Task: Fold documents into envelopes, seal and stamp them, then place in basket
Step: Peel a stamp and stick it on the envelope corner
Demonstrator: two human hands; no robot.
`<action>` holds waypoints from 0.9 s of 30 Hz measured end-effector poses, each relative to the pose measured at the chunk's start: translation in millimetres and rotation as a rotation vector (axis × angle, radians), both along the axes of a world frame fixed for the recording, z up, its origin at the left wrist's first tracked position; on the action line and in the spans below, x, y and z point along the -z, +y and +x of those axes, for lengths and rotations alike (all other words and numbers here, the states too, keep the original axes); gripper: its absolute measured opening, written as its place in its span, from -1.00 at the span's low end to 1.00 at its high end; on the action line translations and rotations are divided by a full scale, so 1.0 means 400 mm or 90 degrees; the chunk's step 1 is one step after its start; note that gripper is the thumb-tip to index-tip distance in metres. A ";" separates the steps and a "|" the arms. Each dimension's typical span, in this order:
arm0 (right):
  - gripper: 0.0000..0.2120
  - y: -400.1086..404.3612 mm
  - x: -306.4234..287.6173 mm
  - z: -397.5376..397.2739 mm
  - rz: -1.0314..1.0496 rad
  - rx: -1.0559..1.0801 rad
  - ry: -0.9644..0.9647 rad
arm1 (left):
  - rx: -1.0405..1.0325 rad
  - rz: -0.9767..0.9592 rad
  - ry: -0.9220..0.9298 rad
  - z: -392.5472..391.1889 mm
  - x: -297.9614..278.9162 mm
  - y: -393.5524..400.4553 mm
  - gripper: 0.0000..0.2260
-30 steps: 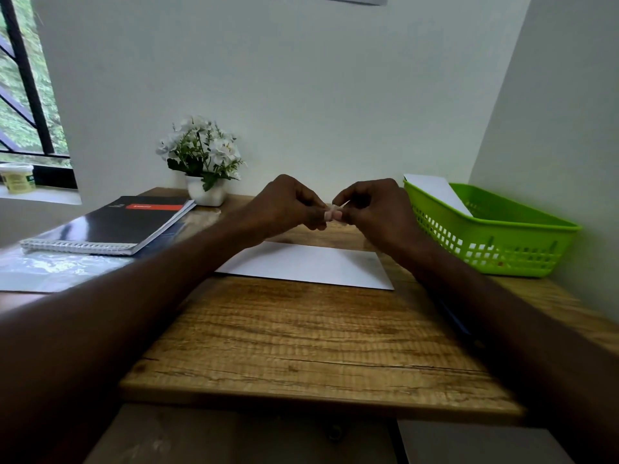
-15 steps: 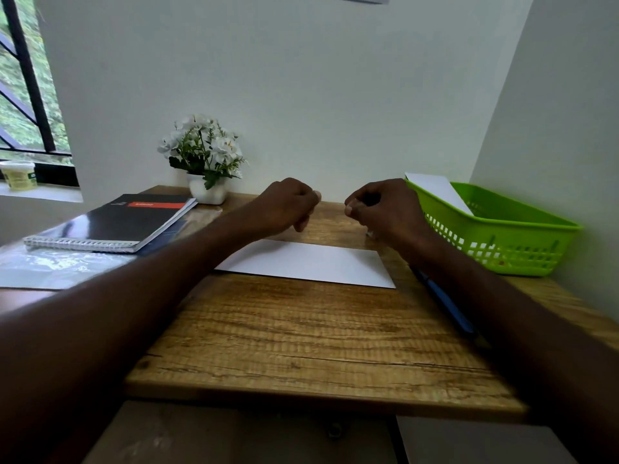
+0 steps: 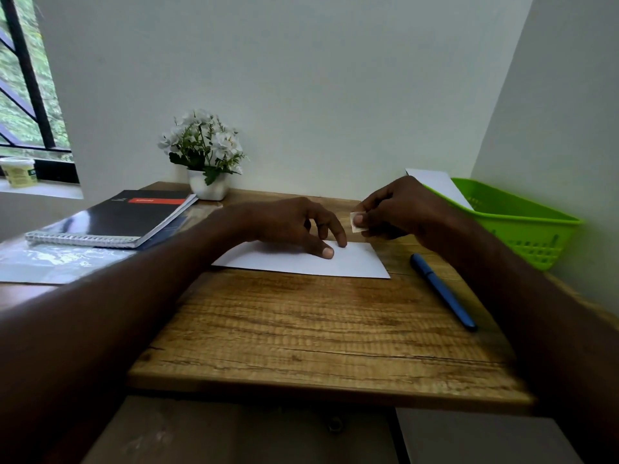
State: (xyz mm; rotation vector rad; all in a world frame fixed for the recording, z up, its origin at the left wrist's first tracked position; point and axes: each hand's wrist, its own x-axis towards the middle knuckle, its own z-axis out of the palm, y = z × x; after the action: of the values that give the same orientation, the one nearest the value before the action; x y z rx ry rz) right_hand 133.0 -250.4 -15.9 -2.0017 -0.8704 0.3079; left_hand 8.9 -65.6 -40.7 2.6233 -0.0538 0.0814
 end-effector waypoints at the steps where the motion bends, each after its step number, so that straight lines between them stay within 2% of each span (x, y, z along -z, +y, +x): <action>1: -0.84 -0.002 -0.002 0.001 -0.024 -0.001 0.002 | -0.003 -0.005 0.002 -0.001 0.000 0.002 -0.74; 4: -0.82 -0.007 -0.004 -0.003 -0.077 0.003 0.005 | -0.020 -0.009 0.007 -0.002 0.001 0.009 -0.65; 9: -0.77 0.003 0.000 -0.002 -0.156 0.026 0.062 | -0.023 -0.014 0.016 0.000 0.001 0.006 -0.68; 18: -0.64 0.010 0.011 0.006 -0.188 0.072 0.090 | 0.011 -0.023 0.018 -0.002 0.001 0.010 -0.63; 23: -0.82 0.002 0.007 -0.002 -0.203 0.071 0.056 | 0.009 -0.003 0.019 0.000 0.001 0.006 -0.70; 27: -0.81 -0.006 0.004 -0.001 -0.204 0.060 0.040 | 0.008 -0.019 0.023 0.003 0.003 0.009 -0.70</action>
State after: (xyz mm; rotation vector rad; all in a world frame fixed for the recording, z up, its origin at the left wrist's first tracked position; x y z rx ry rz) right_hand 132.5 -253.0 -17.4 -2.3068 -0.7197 0.4786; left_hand 10.1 -62.0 -41.8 2.5936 -0.0567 0.0295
